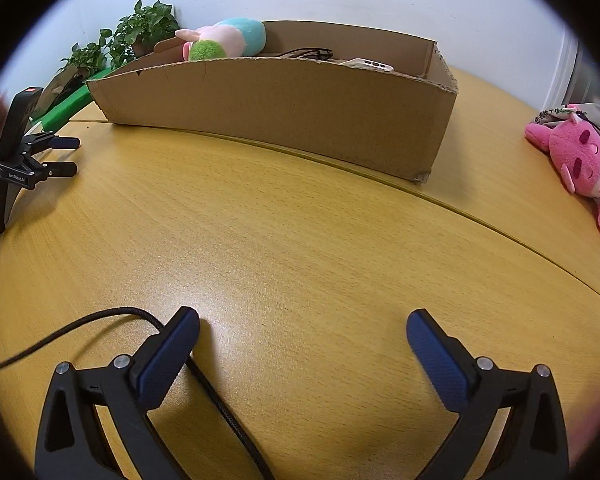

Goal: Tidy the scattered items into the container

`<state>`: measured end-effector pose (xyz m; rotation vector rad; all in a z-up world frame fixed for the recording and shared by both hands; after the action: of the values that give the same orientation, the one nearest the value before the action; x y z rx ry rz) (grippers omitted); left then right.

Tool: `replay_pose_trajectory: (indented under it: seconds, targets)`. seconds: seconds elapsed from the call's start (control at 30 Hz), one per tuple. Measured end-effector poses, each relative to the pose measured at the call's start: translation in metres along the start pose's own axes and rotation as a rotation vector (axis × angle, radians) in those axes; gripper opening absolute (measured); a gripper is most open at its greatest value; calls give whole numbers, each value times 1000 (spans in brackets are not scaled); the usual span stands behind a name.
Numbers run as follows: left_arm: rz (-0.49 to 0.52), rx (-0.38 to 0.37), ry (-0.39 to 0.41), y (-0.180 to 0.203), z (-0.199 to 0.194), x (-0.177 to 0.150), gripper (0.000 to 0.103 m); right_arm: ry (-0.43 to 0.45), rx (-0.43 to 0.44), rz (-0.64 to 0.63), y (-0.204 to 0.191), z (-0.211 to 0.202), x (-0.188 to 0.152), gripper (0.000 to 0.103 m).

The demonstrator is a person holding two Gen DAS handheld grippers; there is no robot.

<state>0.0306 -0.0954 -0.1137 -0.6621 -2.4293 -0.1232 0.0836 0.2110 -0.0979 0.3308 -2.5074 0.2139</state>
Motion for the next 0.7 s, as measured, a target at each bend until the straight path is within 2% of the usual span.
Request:
replay_pose_trajectory:
  seconds: [0.7]
  targets:
    - [42, -30, 4, 9, 3, 3, 103, 0, 0, -3, 0, -1, 0, 103]
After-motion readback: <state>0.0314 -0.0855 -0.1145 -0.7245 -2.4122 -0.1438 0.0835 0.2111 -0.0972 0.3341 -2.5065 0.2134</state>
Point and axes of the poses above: each gripper's, at about its wrist camera, not at the fingertips, and z roughly the way its jaws point, y to its right, x to its top, the point moved 7 cm from there along z, roughly the way its jaws point, and after that the axes turned 8 degrees about z, right-handed, at the moved point
